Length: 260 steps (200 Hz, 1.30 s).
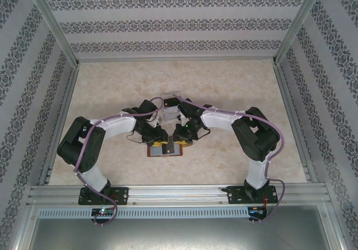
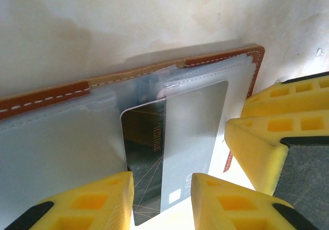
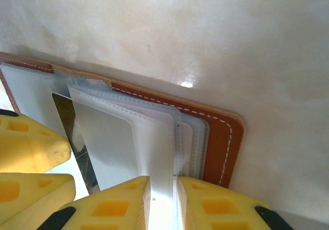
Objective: Take the credit cards out of the card holder
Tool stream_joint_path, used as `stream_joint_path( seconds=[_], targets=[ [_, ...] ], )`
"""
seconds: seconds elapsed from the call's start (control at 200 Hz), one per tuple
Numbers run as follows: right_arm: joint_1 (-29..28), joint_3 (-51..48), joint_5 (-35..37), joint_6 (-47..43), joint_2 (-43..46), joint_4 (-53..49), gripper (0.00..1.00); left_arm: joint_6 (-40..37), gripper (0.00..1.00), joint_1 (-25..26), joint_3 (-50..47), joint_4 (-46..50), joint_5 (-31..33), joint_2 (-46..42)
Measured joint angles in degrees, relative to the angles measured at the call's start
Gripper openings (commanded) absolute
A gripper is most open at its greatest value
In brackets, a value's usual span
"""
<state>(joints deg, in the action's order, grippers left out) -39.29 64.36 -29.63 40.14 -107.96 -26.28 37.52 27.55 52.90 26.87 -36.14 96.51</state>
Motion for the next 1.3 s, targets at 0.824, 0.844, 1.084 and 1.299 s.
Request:
stream_joint_path(
  seconds=[0.824, 0.844, 1.084, 1.299],
  targets=[
    [0.00, 0.00, 0.00, 0.00, -0.02, -0.02, 0.24, 2.38, 0.29, -1.44, -4.74, -6.99, -2.91, -0.02],
    [0.00, 0.00, 0.00, 0.00, -0.04, -0.02, 0.24, 2.54, 0.29, -1.46, -4.96, -7.28, -3.17, -0.02],
    [-0.02, 0.04, 0.00, 0.00, -0.11, -0.09, 0.23, 3.26, 0.23, -1.86, -5.70, -8.76, -4.20, -0.02],
    [-0.26, 0.20, 0.22, 0.00, -0.13, -0.24, 0.23, 3.28, 0.17, -2.23, -5.90, -8.98, -4.35, -0.50]
  ],
)
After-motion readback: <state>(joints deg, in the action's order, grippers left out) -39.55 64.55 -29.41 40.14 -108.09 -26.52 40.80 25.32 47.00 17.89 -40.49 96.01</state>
